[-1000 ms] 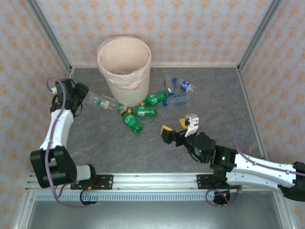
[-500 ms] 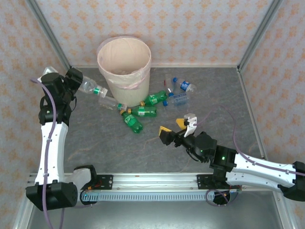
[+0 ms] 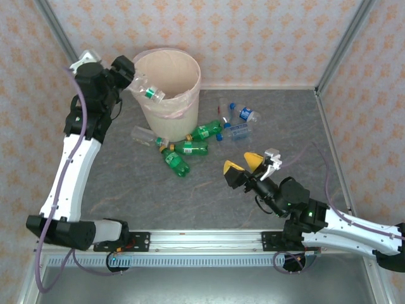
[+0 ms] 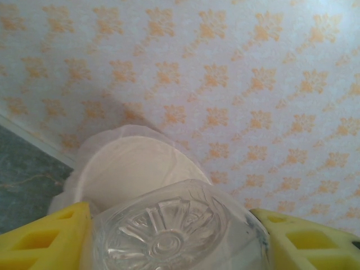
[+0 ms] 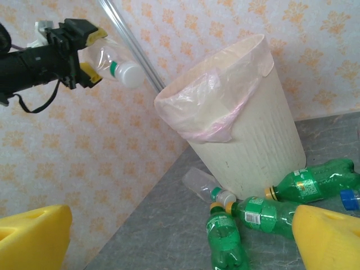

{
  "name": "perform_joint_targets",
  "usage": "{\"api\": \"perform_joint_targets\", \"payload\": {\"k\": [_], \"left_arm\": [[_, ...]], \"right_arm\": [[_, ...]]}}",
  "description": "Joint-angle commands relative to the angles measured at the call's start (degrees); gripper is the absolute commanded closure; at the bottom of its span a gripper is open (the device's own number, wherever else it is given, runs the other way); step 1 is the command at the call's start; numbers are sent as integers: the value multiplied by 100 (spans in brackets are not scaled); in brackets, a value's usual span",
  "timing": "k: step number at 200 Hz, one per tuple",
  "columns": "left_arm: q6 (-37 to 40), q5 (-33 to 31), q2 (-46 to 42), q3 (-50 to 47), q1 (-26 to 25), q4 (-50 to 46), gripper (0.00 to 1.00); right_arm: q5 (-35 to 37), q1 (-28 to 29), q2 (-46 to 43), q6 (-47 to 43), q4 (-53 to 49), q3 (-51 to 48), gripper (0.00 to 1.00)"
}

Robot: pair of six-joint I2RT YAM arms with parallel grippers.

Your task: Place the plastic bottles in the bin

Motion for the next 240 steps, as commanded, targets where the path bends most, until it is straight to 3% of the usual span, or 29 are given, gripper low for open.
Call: {"api": "perform_joint_targets", "payload": {"k": [1, 70, 130, 190, 240], "left_arm": [[569, -543, 468, 729, -298, -154, 43], [1747, -1699, 1949, 2177, -656, -530, 43], [2786, -2714, 2678, 2369, -1002, -526, 41], [2738, -2520, 2684, 2039, -1054, -432, 37], [2477, -2093, 2438, 2060, -1064, -574, 13]], "right_arm": [[172, 30, -60, 102, -101, -38, 0], [217, 23, -60, 140, -221, 4, 0], [268, 22, -84, 189, -308, -4, 0], [321, 23, -124, 195, -340, -66, 0], [329, 15, -152, 240, -348, -123, 0]]}}
